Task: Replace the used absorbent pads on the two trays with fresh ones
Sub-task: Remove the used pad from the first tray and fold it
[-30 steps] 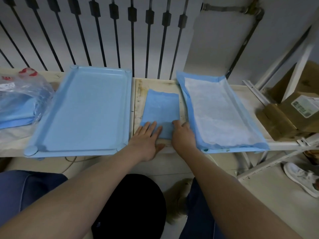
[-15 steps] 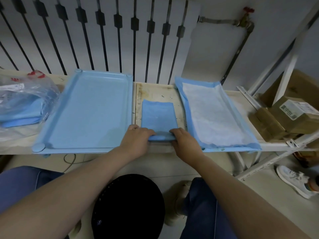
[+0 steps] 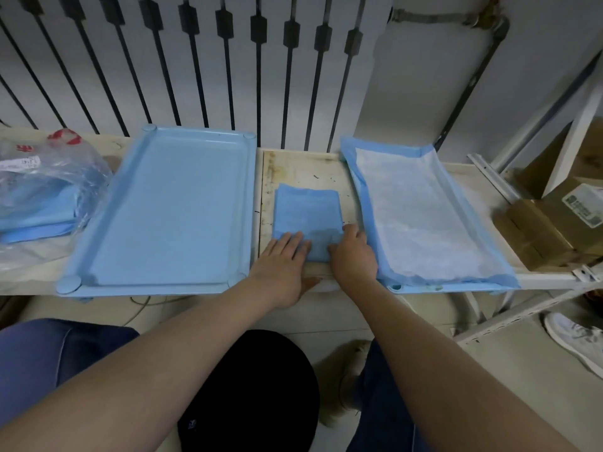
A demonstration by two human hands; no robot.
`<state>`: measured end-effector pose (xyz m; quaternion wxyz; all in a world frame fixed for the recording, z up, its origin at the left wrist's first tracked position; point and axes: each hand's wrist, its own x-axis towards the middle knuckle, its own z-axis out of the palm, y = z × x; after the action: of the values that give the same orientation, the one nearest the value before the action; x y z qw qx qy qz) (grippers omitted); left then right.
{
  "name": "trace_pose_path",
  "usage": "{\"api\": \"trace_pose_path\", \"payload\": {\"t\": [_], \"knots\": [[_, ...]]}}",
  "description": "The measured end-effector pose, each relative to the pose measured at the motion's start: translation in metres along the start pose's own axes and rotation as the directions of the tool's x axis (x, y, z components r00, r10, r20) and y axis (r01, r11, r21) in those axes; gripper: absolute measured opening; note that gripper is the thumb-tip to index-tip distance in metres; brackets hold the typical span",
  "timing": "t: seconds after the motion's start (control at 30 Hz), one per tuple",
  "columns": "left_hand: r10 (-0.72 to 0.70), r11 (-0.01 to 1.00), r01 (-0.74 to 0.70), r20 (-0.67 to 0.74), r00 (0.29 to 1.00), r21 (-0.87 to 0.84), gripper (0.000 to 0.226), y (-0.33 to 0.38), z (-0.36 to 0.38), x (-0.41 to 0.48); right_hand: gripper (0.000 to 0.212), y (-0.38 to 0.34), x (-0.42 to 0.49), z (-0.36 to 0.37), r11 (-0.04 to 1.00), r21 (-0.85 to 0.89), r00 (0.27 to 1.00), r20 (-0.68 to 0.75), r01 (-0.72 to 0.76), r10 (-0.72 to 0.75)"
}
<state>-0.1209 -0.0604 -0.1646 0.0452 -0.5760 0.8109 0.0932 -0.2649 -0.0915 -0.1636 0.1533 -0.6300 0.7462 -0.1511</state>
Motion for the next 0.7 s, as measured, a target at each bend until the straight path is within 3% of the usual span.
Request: {"api": "trace_pose_path", "payload": {"t": [0.17, 0.23, 0.3, 0.4, 0.47, 0.6, 0.7], "knots": [[-0.032, 0.999, 0.029, 0.071, 0.997, 0.045, 0.077, 0.002, -0.001, 0.006, 0.043, -0.005, -0.002, 0.001, 0.986, -0.162, 0.999, -0.016, 0.048, -0.051], [-0.026, 0.996, 0.02, 0.075, 0.997, 0.082, 0.078, 0.001, -0.003, 0.006, 0.044, -0.006, -0.006, -0.003, 0.923, -0.317, 0.962, -0.089, 0.217, -0.257], [-0.008, 0.994, 0.0, 0.077, 0.997, 0.107, 0.078, -0.002, -0.006, 0.006, 0.045, 0.001, -0.009, -0.003, 0.838, -0.368, 0.896, -0.029, 0.402, -0.443], [0.011, 0.991, -0.018, 0.055, 0.998, 0.135, 0.075, -0.006, -0.011, -0.002, 0.065, 0.019, -0.021, -0.002, 0.853, -0.245, 0.886, 0.172, 0.461, -0.43], [0.028, 0.992, -0.029, 0.003, 1.0, 0.122, 0.073, -0.006, -0.01, -0.01, 0.072, 0.029, -0.027, -0.003, 0.86, -0.189, 0.878, 0.168, 0.474, -0.447], [0.067, 0.997, -0.058, -0.18, 0.981, 0.058, 0.055, -0.008, -0.008, -0.021, 0.047, 0.037, -0.034, -0.009, 0.824, -0.148, 0.837, 0.093, 0.547, -0.539], [0.002, 0.998, -0.02, -0.257, 0.966, -0.067, 0.039, -0.015, -0.019, -0.02, 0.031, 0.034, -0.034, -0.017, 0.89, 0.018, 0.89, -0.013, 0.455, -0.455]]}}
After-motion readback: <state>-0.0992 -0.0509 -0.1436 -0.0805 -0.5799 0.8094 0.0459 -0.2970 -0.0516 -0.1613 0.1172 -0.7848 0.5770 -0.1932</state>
